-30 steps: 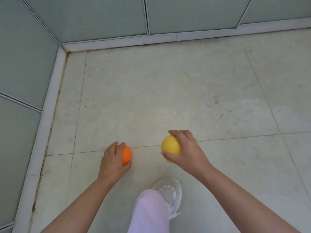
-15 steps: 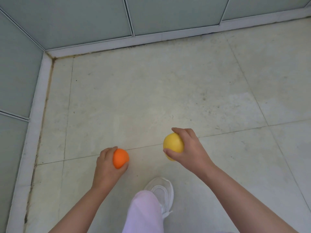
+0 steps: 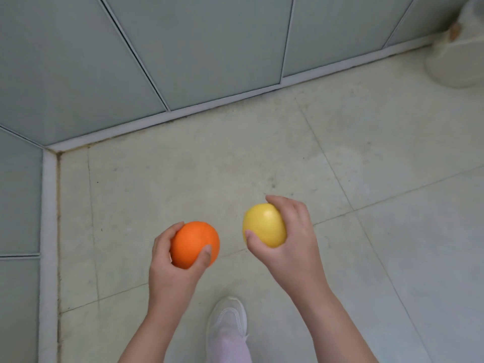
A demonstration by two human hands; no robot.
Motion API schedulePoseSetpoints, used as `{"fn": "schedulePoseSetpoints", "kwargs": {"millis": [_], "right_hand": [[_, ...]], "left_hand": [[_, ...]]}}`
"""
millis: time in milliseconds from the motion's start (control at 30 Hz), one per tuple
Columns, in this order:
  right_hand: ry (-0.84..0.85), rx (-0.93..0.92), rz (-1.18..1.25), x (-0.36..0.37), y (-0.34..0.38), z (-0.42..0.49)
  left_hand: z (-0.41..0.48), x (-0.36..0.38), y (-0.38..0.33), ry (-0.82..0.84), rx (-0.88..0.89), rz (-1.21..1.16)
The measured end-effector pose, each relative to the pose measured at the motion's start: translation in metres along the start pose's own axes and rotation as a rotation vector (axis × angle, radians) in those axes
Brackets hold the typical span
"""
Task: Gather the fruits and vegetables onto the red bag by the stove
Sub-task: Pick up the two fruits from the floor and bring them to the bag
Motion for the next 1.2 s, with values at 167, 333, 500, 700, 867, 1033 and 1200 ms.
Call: {"fn": "schedulePoseSetpoints", "kwargs": {"millis": [167,333,500,700,867,1033,1200], "right_hand": [[0.024,-0.056,0.044,-0.05,0.088,0.007],[0.04,-0.079,0.112,-0.109,0.165,-0.008],[0.028,-0.032,0.149,-0.165,0.229,-0.025],[-0.051,-0.107,0.199,-0.232,0.312,-0.053],[-0.157,-0.167,0.229,-0.302,0.378,-0.054],[-0.176,-0.21,0.291,-0.351,0.438,-0.052],[-0.21,-0.28,0.263,-0.393,0.495,-0.037]], "left_hand": [[-0.022,-0.022,-0.08,0.038,-0.13,-0.224],[-0.052,-0.078,-0.163,0.037,-0.141,-0.261],[-0.083,-0.115,-0.247,-0.034,-0.179,-0.395],[-0.108,-0.134,-0.358,-0.087,-0.204,-0.625],[-0.117,-0.159,-0.45,-0.028,-0.102,-0.654],[-0.12,-0.191,-0.516,0.001,0.011,-0.668],[-0.102,-0.229,-0.565,-0.017,0.112,-0.668]]}}
Point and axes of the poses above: each hand's wrist, its own z-axis towards the middle knuckle, its own x-axis out of the palm, y = z × x, the point moved 2 cm from there along z, towards the middle knuckle, and after that the axes turned 5 degrees about -z, right-handed, at the moved point
